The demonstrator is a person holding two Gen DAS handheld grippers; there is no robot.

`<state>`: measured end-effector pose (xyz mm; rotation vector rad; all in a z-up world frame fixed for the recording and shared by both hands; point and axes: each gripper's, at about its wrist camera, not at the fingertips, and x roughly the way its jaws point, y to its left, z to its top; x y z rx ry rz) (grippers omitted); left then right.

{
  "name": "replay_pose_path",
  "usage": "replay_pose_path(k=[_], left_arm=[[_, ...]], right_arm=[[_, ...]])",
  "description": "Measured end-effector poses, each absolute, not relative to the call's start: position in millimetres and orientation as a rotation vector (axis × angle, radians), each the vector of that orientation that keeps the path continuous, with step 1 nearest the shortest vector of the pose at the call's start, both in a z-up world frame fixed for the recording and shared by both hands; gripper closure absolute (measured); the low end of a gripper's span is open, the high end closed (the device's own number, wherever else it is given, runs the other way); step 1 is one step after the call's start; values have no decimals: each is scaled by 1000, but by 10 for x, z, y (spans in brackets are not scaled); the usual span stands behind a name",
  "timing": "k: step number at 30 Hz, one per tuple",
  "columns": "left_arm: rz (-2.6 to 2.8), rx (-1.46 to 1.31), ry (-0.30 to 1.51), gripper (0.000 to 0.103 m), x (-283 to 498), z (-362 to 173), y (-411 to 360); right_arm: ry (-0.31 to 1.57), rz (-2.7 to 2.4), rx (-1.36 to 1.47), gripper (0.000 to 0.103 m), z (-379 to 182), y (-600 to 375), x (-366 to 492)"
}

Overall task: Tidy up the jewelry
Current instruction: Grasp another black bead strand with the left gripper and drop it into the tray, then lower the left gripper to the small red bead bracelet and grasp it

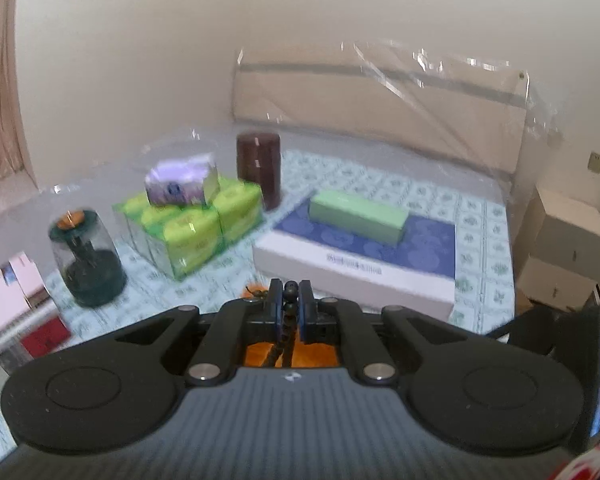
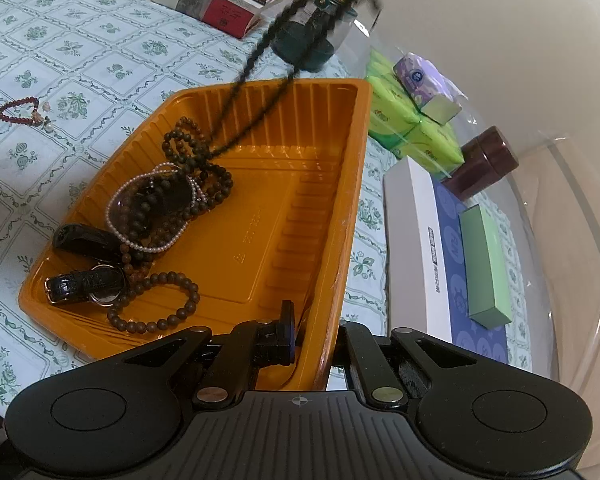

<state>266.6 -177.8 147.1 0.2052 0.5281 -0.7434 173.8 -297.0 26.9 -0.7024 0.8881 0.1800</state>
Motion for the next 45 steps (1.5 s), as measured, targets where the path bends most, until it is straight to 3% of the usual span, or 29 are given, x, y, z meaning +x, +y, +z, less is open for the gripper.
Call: replay_pose_path(k=[10,12,15,22,45], left_arm=[[-732,171,706,96,2800,818,-1787],[-734,164,709,86,2796,827,-1753],[-723,160,685,83,2754,885,-1662],[-599,141,659,75,2597,903,-1118],[-207,64,727,70,1698,126,586]], right_arm=[[889,182,-695,98,268,-2980,1749],[890,180,-697,98,260,-2978,1748],[889,179,-697,98,264,-2973,1749],[890,179,-706,98,278,-2956,1741],[890,182,-737,98,326,-2894,1706]])
